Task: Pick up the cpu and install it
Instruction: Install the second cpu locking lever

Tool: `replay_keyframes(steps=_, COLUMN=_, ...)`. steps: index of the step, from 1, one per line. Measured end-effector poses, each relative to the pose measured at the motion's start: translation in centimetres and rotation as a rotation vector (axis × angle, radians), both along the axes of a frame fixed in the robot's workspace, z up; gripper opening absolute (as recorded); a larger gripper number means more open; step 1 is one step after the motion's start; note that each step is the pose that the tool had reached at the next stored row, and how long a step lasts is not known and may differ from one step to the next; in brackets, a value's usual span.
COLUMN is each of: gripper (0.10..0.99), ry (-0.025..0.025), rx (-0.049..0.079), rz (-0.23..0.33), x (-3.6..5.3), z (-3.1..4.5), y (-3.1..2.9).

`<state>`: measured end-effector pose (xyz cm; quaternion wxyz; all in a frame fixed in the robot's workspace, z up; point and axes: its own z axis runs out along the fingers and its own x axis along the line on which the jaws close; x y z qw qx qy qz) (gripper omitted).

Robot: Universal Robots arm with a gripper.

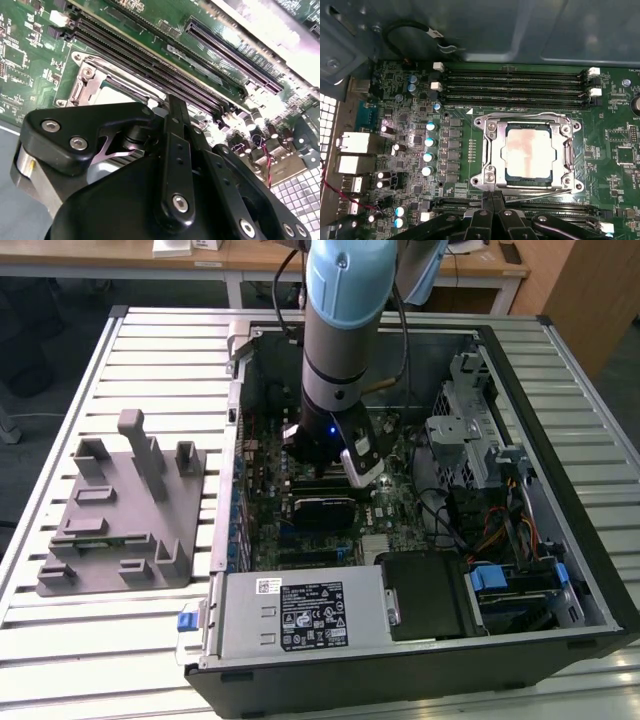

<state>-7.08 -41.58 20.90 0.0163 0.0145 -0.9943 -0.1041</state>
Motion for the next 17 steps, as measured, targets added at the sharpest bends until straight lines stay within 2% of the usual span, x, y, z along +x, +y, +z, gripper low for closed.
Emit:
replay_keyframes(steps=7, gripper=0.114, ry=0.0000, rx=0.033, rz=0.000, x=-0.22, z=-0.10, y=-0.84)
replay_keyframes(steps=17, gripper=0.114, ry=0.0000, rx=0.084, rz=0.000, x=-0.74, z=-0.88, y=-0.94)
